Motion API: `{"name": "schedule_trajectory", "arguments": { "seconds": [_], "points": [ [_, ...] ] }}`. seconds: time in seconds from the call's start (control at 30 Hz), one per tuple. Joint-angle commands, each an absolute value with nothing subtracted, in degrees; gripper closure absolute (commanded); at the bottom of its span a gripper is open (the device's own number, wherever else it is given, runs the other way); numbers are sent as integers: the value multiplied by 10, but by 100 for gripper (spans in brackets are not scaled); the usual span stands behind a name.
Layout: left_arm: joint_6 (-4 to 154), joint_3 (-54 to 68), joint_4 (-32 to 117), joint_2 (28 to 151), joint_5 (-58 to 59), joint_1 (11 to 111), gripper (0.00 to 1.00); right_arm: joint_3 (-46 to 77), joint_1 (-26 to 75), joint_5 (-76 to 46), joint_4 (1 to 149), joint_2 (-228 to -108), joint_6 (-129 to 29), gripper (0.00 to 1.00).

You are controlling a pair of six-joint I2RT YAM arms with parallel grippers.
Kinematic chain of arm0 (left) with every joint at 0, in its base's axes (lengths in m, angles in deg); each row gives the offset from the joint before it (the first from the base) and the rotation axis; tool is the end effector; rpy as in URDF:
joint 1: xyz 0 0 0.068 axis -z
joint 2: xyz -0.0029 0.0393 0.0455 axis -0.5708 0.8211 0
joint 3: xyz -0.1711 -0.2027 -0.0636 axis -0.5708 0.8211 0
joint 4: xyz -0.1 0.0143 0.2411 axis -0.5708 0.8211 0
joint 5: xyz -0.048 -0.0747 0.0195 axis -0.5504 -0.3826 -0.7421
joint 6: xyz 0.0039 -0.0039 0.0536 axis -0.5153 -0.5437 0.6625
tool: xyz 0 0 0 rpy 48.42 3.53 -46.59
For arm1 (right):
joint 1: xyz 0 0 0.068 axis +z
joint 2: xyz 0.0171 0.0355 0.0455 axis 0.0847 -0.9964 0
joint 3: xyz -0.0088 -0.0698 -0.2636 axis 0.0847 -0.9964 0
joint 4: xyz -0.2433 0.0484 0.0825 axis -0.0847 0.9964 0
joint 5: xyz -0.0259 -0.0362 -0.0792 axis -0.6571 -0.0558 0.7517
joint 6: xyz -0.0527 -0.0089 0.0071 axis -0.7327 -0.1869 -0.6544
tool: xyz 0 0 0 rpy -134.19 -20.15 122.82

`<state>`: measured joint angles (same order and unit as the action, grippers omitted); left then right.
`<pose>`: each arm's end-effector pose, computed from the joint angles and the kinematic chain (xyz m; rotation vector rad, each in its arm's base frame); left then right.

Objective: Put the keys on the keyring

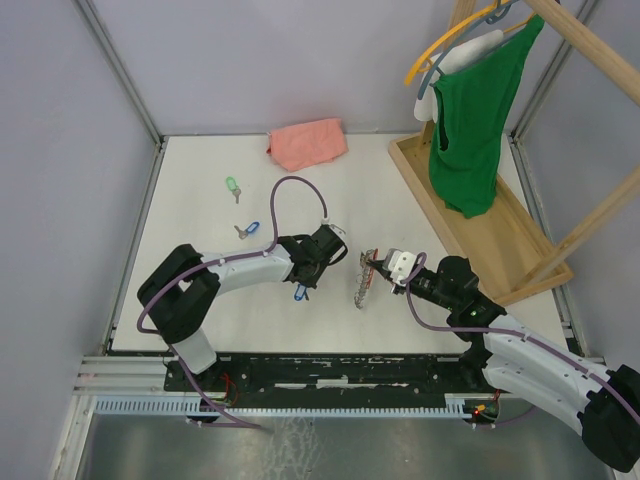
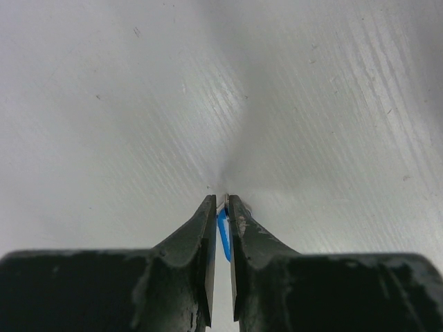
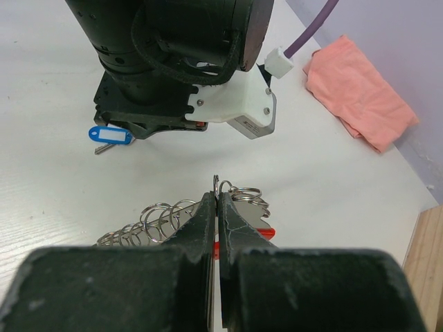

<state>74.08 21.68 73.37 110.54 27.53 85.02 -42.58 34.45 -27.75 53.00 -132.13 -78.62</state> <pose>0.2134 -0.2382 0.1689 0.7653 2.5285 0.0997 0.1358 0.1276 0.2290 -1.0918 1.3081 0.5293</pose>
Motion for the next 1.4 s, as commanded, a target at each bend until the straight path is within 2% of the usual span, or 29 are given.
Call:
{"name": "schedule_trajectory", "arguments": {
  "seconds": [0.0,0.23,0.77,1.07,1.37],
  "points": [
    [715,220,735,1100,263,848,82,-412,343,-284,505,-1318,-790,99],
    [715,219,737,1105,255,847,87,-411,343,-285,506,-1319,-790,99],
    [713,218,748,1108,248,846,86,-411,344,-285,508,-1319,-791,99],
    [714,224,744,1107,246,846,97,-412,343,-285,509,-1320,-791,99],
    [749,272,671,1024,283,846,97,-401,343,-291,505,-1329,-790,99]
  ]
}}
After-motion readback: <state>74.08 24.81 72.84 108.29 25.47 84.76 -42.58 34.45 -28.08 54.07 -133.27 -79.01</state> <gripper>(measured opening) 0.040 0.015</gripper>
